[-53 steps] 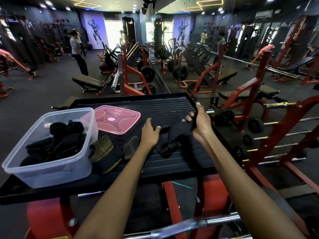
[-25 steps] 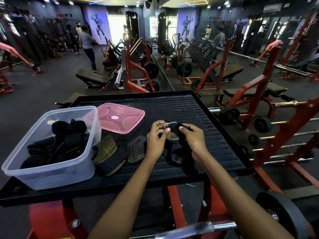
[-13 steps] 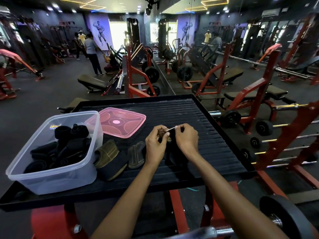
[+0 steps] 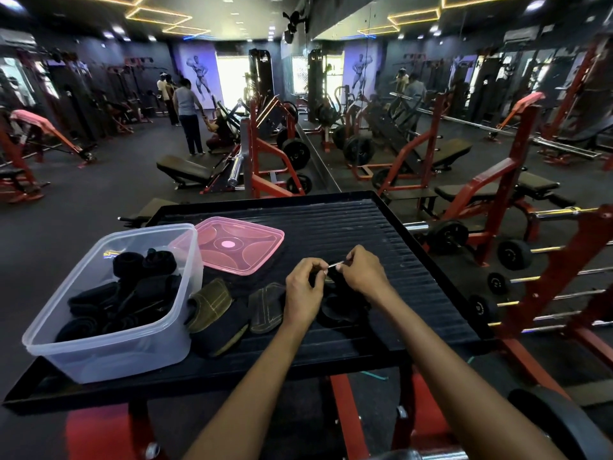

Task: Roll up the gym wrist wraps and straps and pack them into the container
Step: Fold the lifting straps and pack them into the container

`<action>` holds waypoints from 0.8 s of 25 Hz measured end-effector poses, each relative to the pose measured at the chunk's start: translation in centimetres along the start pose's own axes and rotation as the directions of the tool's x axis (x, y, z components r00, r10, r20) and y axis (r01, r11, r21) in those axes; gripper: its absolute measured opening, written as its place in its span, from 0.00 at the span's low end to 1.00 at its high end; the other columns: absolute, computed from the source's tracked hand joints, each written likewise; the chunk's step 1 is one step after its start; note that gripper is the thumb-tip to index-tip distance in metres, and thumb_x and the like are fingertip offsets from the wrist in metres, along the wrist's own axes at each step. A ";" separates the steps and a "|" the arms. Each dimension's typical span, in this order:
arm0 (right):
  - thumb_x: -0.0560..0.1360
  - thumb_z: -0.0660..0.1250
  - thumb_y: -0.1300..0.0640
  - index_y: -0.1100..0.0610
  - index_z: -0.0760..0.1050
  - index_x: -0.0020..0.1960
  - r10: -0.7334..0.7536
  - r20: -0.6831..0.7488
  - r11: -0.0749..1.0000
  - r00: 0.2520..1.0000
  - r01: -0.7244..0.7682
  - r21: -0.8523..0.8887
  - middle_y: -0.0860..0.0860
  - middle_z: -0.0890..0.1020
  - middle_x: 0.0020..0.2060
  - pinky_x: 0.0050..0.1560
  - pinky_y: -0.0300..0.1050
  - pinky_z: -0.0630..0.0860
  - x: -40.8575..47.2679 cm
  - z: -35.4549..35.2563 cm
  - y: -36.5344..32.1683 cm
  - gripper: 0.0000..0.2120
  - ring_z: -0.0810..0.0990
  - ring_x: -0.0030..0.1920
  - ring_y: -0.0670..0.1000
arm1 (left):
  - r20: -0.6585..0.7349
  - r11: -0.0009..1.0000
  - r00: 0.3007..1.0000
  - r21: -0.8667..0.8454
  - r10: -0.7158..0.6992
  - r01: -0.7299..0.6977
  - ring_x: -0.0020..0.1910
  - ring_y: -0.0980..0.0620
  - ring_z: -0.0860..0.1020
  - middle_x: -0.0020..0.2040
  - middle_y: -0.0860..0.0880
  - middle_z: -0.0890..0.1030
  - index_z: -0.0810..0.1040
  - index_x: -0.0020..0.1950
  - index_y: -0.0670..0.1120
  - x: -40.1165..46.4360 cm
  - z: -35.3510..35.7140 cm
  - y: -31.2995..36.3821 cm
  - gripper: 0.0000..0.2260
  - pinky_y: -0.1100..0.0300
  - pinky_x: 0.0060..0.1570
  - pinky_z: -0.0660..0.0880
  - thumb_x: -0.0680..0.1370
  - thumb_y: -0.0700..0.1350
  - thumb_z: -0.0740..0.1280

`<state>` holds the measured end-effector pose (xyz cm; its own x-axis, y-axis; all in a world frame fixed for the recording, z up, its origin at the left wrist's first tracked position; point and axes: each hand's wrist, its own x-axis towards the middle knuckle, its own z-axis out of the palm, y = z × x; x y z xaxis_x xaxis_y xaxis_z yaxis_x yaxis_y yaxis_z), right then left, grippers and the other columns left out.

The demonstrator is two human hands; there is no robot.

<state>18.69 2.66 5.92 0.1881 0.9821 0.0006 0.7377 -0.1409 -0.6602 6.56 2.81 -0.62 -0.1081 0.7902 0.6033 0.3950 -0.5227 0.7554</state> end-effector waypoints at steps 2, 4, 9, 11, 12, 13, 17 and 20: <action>0.76 0.65 0.52 0.62 0.69 0.62 0.042 0.069 0.995 0.997 -0.035 -0.095 0.60 0.75 0.61 0.57 0.48 0.71 -0.2 -0.2 -0.3 0.19 0.74 0.61 0.61 | -0.005 1.000 1.000 0.007 0.002 -0.002 0.42 0.58 0.78 0.41 0.54 0.79 0.79 0.43 0.45 0.0 0.0 -0.1 0.10 0.64 0.47 0.75 0.71 0.30 0.66; 0.76 0.64 0.52 0.63 0.70 0.62 0.065 0.097 0.989 0.993 -0.051 -0.140 0.61 0.76 0.60 0.57 0.48 0.72 -0.3 -0.2 -0.5 0.19 0.75 0.60 0.62 | -0.006 1.000 1.000 0.003 -0.002 0.002 0.42 0.57 0.78 0.41 0.53 0.80 0.79 0.43 0.45 0.0 0.0 -0.1 0.10 0.63 0.46 0.75 0.71 0.30 0.66; 0.77 0.60 0.62 0.60 0.77 0.51 -0.007 -0.090 0.998 0.996 0.013 0.069 0.58 0.80 0.53 0.52 0.47 0.72 -1.0 0.0 -1.2 0.07 0.78 0.55 0.59 | -0.071 0.998 0.997 -0.046 -0.034 0.031 0.41 0.56 0.78 0.41 0.54 0.78 0.77 0.43 0.47 0.1 -0.3 -0.2 0.11 0.59 0.44 0.76 0.72 0.31 0.65; 0.77 0.59 0.64 0.60 0.74 0.51 -0.063 -0.122 0.996 0.991 0.069 0.052 0.57 0.79 0.52 0.52 0.47 0.71 -1.2 0.3 -1.2 0.07 0.77 0.55 0.58 | -0.083 0.997 0.995 -0.062 -0.049 0.044 0.41 0.54 0.78 0.41 0.53 0.78 0.76 0.43 0.49 0.1 -0.4 -0.3 0.11 0.57 0.43 0.77 0.73 0.32 0.65; 0.77 0.59 0.65 0.60 0.73 0.52 -0.083 -0.125 0.995 0.989 0.089 0.050 0.57 0.79 0.52 0.51 0.47 0.70 -1.2 0.4 -1.1 0.07 0.77 0.54 0.58 | -0.071 0.997 0.996 -0.062 -0.052 0.048 0.41 0.53 0.78 0.41 0.53 0.78 0.76 0.44 0.48 0.1 -0.4 -0.2 0.10 0.56 0.43 0.77 0.73 0.32 0.65; 0.76 0.59 0.66 0.60 0.72 0.53 -0.092 -0.139 0.993 0.986 0.102 0.066 0.57 0.79 0.53 0.51 0.47 0.70 -1.1 0.5 -1.0 0.08 0.77 0.54 0.57 | -0.055 0.998 0.997 -0.055 -0.046 0.043 0.40 0.54 0.78 0.41 0.52 0.78 0.76 0.44 0.48 0.1 -0.3 -0.1 0.10 0.57 0.43 0.77 0.73 0.32 0.65; 0.74 0.59 0.70 0.58 0.69 0.57 -0.097 -0.272 0.983 0.957 0.135 0.123 0.55 0.77 0.53 0.51 0.47 0.73 -1.9 1.7 -0.7 0.13 0.77 0.53 0.54 | -0.093 0.999 0.996 -0.039 0.004 -0.007 0.40 0.57 0.77 0.40 0.51 0.78 0.75 0.41 0.45 0.0 -0.4 0.4 0.12 0.64 0.42 0.73 0.71 0.29 0.63; 0.77 0.58 0.64 0.58 0.70 0.54 -0.166 -0.238 0.981 0.957 0.185 0.058 0.56 0.75 0.53 0.52 0.48 0.70 -2.3 2.7 -0.1 0.07 0.76 0.54 0.57 | -0.139 0.998 0.989 -0.057 -0.046 0.039 0.41 0.58 0.76 0.40 0.50 0.78 0.75 0.41 0.47 0.2 -0.6 -0.1 0.13 0.64 0.40 0.73 0.72 0.29 0.63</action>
<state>16.42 0.70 3.91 0.2115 0.9338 0.2886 0.7210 0.0503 -0.6911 5.94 2.82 -0.44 -0.2516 0.7614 0.5975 0.3382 -0.5092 0.7914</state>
